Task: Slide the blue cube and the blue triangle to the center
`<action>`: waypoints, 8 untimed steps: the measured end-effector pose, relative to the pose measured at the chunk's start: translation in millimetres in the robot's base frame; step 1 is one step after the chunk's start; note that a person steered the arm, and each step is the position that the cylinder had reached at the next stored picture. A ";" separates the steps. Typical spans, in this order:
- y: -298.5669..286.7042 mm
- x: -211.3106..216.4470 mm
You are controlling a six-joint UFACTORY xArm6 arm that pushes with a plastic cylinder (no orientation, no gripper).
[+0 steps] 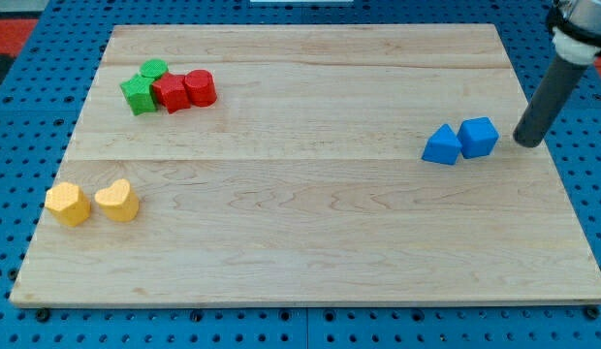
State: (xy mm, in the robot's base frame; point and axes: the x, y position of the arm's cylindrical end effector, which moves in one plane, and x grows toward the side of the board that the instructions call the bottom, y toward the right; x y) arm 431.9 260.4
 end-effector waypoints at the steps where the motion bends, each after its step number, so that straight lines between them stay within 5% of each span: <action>1: -14.0 9.9; 2: 14.8 -18.7; 4: -67.0 -5.7; 8: -126.2 4.3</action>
